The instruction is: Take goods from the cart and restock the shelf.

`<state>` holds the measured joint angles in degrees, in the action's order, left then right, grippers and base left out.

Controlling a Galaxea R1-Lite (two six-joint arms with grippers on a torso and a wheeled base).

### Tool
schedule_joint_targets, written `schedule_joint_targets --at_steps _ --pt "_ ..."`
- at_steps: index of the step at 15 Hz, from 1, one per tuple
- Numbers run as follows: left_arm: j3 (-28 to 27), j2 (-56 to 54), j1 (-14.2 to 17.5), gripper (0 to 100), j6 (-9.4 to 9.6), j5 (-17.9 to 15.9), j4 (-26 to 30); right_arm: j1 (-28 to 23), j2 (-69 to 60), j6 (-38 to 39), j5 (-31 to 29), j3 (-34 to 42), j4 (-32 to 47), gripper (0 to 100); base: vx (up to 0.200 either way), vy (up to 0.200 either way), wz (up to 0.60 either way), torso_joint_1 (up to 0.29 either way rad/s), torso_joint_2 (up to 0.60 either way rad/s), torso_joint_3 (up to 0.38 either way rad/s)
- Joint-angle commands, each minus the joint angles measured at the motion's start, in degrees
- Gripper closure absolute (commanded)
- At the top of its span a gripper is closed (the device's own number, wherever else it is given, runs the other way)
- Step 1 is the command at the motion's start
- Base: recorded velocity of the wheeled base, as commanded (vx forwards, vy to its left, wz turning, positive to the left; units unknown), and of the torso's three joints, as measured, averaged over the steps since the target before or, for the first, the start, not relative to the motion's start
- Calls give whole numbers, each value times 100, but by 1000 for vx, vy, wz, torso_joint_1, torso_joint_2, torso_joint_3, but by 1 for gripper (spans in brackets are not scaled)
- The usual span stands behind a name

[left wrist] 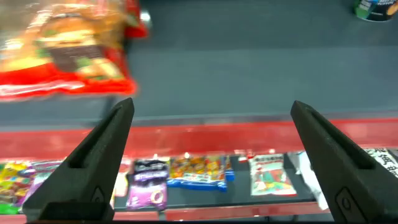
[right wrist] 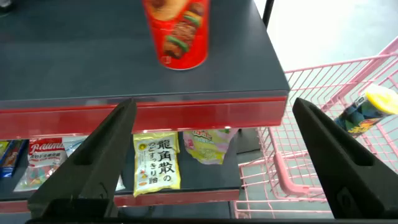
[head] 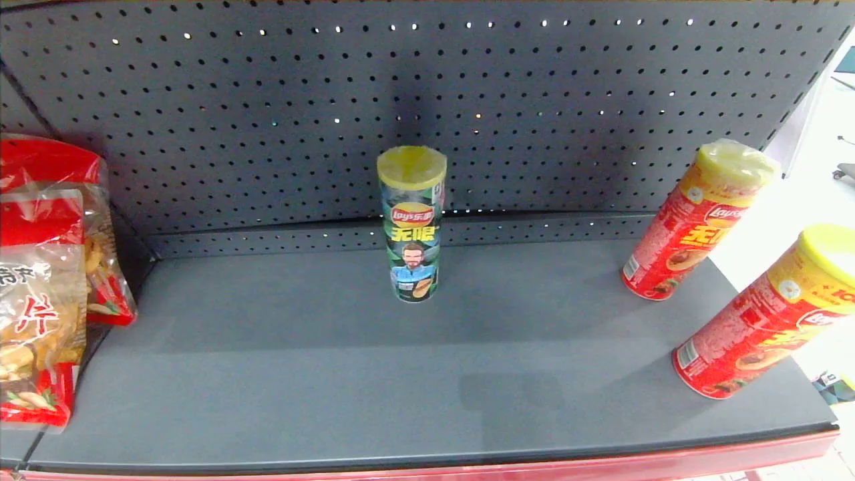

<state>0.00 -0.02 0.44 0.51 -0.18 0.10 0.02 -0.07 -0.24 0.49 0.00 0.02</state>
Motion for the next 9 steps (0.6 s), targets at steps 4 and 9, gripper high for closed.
schedule_joint_targets --at_steps 4,9 --pt "0 2 0 0 -7 1 -1 -2 7 -2 -5 0 -2 0 0 -200 0 7 5 1" --pt "0 2 0 0 -7 1 -1 -2 7 -2 -5 0 -2 0 0 -200 0 2 1 1"
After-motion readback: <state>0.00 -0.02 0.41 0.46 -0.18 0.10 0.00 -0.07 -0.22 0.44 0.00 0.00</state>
